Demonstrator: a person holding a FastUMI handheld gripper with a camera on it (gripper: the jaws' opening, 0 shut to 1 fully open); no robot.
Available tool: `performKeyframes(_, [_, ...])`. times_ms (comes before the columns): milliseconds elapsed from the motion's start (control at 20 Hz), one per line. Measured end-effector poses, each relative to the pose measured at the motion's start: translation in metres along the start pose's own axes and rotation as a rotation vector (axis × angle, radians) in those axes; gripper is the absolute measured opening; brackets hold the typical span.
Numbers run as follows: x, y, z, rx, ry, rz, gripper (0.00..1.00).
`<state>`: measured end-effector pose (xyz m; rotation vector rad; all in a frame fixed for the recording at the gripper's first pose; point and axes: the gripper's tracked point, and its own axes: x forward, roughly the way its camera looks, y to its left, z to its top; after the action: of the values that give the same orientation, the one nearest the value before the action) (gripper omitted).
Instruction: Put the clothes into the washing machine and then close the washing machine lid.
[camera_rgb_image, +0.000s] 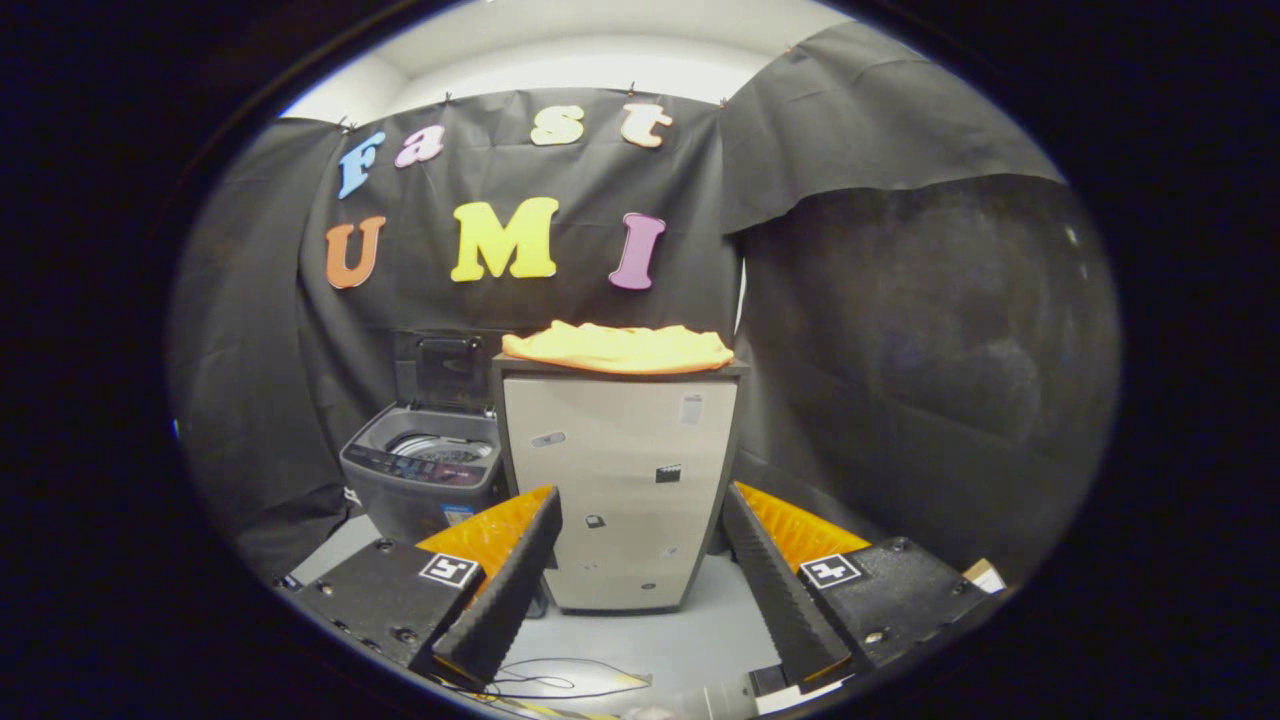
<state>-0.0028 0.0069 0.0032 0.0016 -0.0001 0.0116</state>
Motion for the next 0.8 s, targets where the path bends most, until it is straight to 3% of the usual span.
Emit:
performKeyframes(350, [0.001,0.002,-0.002,0.004,0.040,-0.002,1.00])
performKeyframes(800, [0.034,0.003,0.063,0.032,0.062,-0.045,1.00])
